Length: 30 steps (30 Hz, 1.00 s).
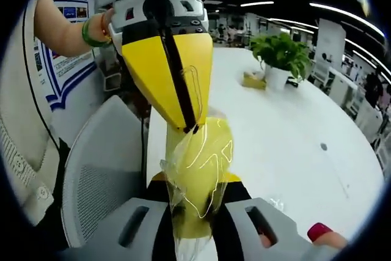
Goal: Compare the silicone blocks by pressing each to a similar depth, holding the contact briefly, and releasing to observe deformation and rebound differences across the visible hardness samples.
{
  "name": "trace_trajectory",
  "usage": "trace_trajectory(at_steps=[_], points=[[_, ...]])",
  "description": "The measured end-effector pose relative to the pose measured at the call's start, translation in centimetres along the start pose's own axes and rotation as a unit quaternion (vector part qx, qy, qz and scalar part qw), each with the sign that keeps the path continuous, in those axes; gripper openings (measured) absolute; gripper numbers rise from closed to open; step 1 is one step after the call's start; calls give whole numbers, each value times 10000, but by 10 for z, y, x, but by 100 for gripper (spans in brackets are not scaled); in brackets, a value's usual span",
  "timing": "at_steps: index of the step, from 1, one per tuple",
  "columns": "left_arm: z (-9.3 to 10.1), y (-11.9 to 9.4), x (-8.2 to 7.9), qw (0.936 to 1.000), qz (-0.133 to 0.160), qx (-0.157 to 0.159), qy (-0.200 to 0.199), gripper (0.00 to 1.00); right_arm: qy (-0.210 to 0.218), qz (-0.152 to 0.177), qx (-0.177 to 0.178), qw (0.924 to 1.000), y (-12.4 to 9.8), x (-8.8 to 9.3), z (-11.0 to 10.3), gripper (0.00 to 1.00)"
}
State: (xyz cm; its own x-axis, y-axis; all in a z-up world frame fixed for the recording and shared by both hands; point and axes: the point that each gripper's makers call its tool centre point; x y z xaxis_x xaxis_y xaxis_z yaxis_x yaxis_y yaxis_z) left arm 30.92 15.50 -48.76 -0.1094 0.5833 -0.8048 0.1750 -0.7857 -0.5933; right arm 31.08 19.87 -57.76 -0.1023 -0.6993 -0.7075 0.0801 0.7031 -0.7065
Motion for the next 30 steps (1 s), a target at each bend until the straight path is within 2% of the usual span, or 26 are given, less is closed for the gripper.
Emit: trace_trajectory(at_steps=[8, 17, 30], points=[[1, 1, 3, 10000, -74, 27, 42, 0, 104, -50, -98, 9999, 1, 3, -5, 7], [1, 1, 3, 9998, -142, -1, 153, 0, 65, -76, -59, 9999, 0, 5, -2, 8], [3, 6, 8, 9990, -439, -23, -57, 0, 8, -215, -110, 9997, 2, 13, -3, 9]])
Point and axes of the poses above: the point that each gripper's makers call its tool centre point, and the gripper's own axes: y roughly forward along the fingers, z roughly to its right, x roughly out of its underside, and after that the axes turned 8 degrees about -z, right-handed
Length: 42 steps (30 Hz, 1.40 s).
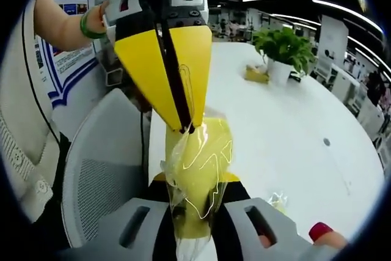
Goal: Compare the silicone blocks by pressing each to a similar depth, holding the contact briefly, and releasing to observe deformation and rebound differences across the visible hardness samples.
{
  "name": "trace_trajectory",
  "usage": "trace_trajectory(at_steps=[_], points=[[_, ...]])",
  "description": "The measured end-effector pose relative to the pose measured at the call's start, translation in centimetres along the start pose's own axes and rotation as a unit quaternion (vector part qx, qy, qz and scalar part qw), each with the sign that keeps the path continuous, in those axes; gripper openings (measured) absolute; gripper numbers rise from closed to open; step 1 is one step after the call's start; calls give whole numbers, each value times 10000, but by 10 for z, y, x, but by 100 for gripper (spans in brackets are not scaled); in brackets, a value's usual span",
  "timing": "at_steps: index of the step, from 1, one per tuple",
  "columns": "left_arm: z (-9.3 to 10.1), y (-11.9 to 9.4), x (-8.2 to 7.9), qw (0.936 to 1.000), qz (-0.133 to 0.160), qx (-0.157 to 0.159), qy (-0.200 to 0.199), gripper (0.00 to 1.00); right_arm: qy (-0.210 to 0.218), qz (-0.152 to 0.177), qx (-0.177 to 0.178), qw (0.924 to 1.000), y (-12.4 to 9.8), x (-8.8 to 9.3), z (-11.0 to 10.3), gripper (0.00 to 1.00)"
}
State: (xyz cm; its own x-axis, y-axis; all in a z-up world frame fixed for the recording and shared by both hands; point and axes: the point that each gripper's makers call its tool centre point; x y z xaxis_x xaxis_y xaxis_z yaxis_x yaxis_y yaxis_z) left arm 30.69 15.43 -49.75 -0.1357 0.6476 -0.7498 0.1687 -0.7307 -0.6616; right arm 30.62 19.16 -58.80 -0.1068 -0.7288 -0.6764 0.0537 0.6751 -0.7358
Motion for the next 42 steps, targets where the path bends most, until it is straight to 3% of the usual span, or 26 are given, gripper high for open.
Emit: trace_trajectory(at_steps=[3, 5, 14, 22, 42], points=[[1, 0, 1, 9999, 4, 1, -101, 0, -130, 22, 56, 9999, 0, 0, 0, 10], [1, -2, 0, 9999, 29, -3, -148, 0, 68, 55, -110, 9999, 0, 0, -3, 11], [-6, -4, 0, 9994, -18, -181, -305, 0, 115, 221, -33, 9997, 2, -5, 4, 16], [-5, -7, -2, 9995, -50, -204, -242, 0, -84, 357, 28, 9993, 1, -11, 9, 19], [-5, -9, -1, 9993, -124, -202, -280, 0, 12, 438, -22, 9990, 5, -15, 11, 29]])
Point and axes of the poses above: the point that each gripper's makers call its tool centre point, and the gripper's own axes: y roughly forward along the fingers, z roughly to its right, x roughly out of its underside, and after that the axes turned 8 degrees about -z, right-handed
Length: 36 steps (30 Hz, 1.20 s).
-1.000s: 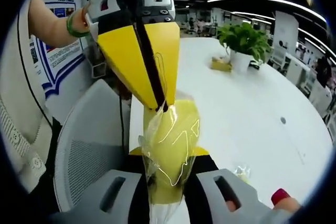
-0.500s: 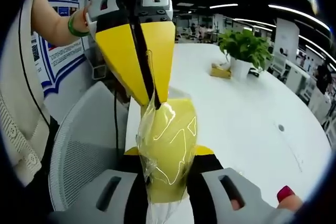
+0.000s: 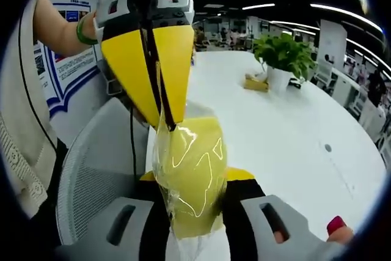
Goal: Compare the silicone blocks by pressing each to a similar depth, holding the contact briefly, and releasing to observe deformation and rebound differences across the visible hardness samples.
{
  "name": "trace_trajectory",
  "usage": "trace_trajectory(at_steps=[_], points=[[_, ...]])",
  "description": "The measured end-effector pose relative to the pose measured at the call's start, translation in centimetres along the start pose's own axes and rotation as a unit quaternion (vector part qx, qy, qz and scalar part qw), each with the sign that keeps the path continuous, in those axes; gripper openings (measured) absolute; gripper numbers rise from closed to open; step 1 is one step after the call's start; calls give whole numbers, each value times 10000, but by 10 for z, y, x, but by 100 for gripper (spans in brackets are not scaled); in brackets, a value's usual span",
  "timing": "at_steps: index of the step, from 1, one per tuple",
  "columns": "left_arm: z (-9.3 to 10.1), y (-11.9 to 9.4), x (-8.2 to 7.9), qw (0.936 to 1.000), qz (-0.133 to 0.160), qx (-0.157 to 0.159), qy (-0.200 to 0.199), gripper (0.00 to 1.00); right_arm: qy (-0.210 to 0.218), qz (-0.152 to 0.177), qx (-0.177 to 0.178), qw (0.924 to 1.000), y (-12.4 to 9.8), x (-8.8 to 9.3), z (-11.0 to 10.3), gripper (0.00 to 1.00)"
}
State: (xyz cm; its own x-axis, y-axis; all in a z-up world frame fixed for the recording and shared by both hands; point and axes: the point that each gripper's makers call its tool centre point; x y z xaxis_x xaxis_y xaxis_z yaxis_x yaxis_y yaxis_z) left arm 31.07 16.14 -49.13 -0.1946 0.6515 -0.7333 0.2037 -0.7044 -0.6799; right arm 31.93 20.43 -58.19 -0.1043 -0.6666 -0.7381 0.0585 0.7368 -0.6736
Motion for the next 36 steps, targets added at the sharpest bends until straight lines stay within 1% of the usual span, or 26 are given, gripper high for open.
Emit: trace_trajectory(at_steps=[5, 7, 10, 15, 17, 20, 23, 25, 28, 29, 30, 31, 33, 34, 35, 36], points=[[-4, 1, 2, 9999, -21, -1, -119, 0, 51, 93, -5, 9999, -1, -3, -1, 36], [-5, 2, 4, 9999, -41, -1, -157, 0, 141, 139, 12, 9998, -2, -4, 0, 42], [-6, 4, 6, 9998, -69, -6, -206, 0, 289, 107, 43, 9995, -1, -1, 1, 52], [-7, 7, 8, 9996, -119, -4, -243, 0, 418, 124, 96, 9990, 0, 6, 0, 59], [-7, 7, 8, 9996, -139, -1, -237, 0, 520, 218, 132, 9983, -2, 6, -1, 61], [-9, 8, 10, 9996, -182, -15, -232, 0, 680, 506, 293, 9960, -10, 3, 1, 66], [-12, 9, 13, 9994, -207, -40, -274, 0, 963, 947, 537, 9894, -27, 1, 5, 69], [-14, 10, 16, 9992, -237, -19, -313, 0, 1184, 1109, 662, 9845, -37, 4, 7, 68], [-19, 14, 25, 9987, -347, -31, -371, 0, 1386, 1380, 856, 9769, -56, 11, 7, 67], [-21, 16, 27, 9985, -350, -26, -415, 0, 1530, 1501, 935, 9723, -65, 14, 7, 66], [-23, 17, 29, 9984, -359, -33, -442, 0, 1607, 1584, 972, 9693, -71, 16, 6, 66], [-25, 18, 32, 9981, -362, -42, -489, 0, 1760, 1700, 1036, 9641, -79, 19, 6, 66], [-27, 20, 35, 9979, -364, -32, -534, 0, 1848, 1817, 1169, 9587, -91, 24, 5, 66], [-29, 22, 38, 9976, -393, -43, -561, 0, 1949, 1908, 1272, 9536, -100, 27, 5, 66], [-31, 23, 41, 9975, -406, -54, -583, 0, 1970, 1899, 1329, 9526, -106, 31, 3, 66], [-35, 24, 44, 9971, -411, -81, -633, 0, 2034, 1951, 1484, 9479, -115, 35, 4, 66]])
Point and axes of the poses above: the point that each gripper's makers call its tool centre point, and the gripper's own axes: y roughly forward along the fingers, z roughly to its right, x roughly out of its underside, and after that the axes turned 8 degrees about -z, right-handed
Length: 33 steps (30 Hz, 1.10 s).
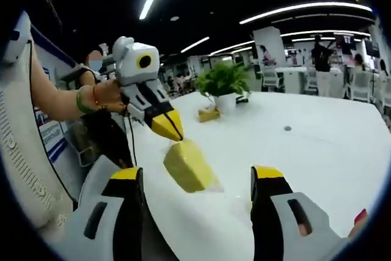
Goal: Compare the silicone blocks by pressing each to a similar depth, holding the contact briefly, and releasing to observe deformation and rebound differences across the visible hardness samples.
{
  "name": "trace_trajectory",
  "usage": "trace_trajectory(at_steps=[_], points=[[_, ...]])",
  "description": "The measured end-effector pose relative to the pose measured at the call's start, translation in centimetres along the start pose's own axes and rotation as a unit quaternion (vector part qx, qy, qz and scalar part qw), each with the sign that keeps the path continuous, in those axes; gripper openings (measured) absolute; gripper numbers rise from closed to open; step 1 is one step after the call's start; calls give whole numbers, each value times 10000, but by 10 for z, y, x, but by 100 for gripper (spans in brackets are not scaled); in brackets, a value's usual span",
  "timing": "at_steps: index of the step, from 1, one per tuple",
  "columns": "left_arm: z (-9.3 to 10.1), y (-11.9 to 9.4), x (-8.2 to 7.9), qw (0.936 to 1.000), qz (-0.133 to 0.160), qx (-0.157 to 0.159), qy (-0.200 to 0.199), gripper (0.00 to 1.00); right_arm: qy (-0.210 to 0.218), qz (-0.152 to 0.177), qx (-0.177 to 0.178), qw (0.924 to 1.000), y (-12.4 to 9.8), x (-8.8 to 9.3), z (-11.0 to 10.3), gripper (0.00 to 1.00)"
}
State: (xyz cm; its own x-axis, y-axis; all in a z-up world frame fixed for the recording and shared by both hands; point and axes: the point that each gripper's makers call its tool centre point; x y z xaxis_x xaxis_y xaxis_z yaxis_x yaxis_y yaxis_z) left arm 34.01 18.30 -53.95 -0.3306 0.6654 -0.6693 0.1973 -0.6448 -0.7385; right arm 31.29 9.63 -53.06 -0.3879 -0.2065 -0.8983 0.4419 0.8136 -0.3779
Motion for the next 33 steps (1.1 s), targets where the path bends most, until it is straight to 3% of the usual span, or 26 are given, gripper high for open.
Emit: trace_trajectory(at_steps=[6, 11, 22, 24, 25, 26, 27, 31, 33], points=[[-17, 1, 9, 9999, 30, -79, -122, 0, 342, 113, 538, 9979, -43, 15, 13, 66], [-33, 11, 18, 9994, 52, -88, -319, 0, 684, 88, 1089, 9917, -80, 35, 28, 65], [-67, 43, 35, 9919, 393, 186, -1194, 0, 1015, 265, 1668, 9804, -103, 34, 39, 64], [-79, 47, 41, 9909, 442, 95, -1271, 0, 1028, 212, 1788, 9783, -106, 36, 41, 64], [-84, 45, 36, 9833, 697, 197, -1671, 0, 1042, 170, 1827, 9775, -107, 38, 42, 64], [-90, 44, 38, 9841, 680, 148, -1632, 0, 1068, 82, 1888, 9762, -108, 42, 43, 64], [-105, 42, 44, 9873, 601, -180, -1462, 0, 1068, 51, 1916, 9756, -109, 44, 43, 63], [-127, 42, 55, 9842, 608, -315, -1632, 0, 1212, 98, 2032, 9716, -116, 48, 41, 61], [-143, 46, 68, 9825, 503, -494, -1725, 0, 1265, 33, 2111, 9692, -117, 53, 42, 62]])
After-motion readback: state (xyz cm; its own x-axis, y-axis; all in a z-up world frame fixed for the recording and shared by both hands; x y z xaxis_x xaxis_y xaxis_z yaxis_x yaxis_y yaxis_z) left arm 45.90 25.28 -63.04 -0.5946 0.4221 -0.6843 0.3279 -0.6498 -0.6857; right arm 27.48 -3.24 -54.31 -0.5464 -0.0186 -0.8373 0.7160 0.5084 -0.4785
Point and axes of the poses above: the point that each gripper's makers call its tool centre point, and the gripper's own axes: y roughly forward along the fingers, z roughly to its right, x roughly out of its underside, and after that the axes turned 8 degrees about -z, right-handed
